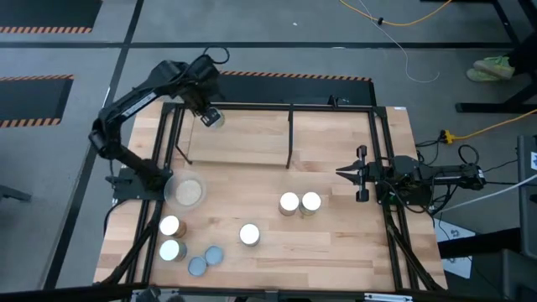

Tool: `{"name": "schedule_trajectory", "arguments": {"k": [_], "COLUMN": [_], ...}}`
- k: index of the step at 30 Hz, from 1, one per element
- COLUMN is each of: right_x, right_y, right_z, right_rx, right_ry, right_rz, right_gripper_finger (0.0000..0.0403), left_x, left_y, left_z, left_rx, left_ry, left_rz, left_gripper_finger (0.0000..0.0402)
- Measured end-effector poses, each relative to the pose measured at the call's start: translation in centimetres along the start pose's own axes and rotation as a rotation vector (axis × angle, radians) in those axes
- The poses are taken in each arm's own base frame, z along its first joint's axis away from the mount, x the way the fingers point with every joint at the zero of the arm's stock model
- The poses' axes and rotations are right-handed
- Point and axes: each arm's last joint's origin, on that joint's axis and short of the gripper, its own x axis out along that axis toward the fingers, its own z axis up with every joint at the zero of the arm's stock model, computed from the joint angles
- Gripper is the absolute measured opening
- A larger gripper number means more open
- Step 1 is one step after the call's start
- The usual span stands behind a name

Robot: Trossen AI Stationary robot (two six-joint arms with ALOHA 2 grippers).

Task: Pick and place cans onto a shelf
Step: Put the pears can on the shelf

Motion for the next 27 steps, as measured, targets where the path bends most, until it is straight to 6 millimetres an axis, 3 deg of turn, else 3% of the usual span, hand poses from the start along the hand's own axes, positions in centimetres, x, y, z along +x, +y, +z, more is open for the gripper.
{"name": "schedule_trajectory", "arguments": {"k": [16,27], "right_x": [0.0,0.0], "right_y": [0.0,0.0], "right_z": [0.0,0.0], "right_rx": [0.0,0.0], "right_ry": [0.0,0.0], "right_rz": [0.0,0.0], "right_gripper_finger": [0.0045,0.0045], "left_x": [7.3,8.6], "left_y": [4.7,6.3], "left_z": [2.5,2.7], "left_rx": [-0.017,-0.052], "left_ry": [0.26,0.272], "left_rz": [-0.008,-0.044], "left_gripper_finger": [0.0,0.0]}}
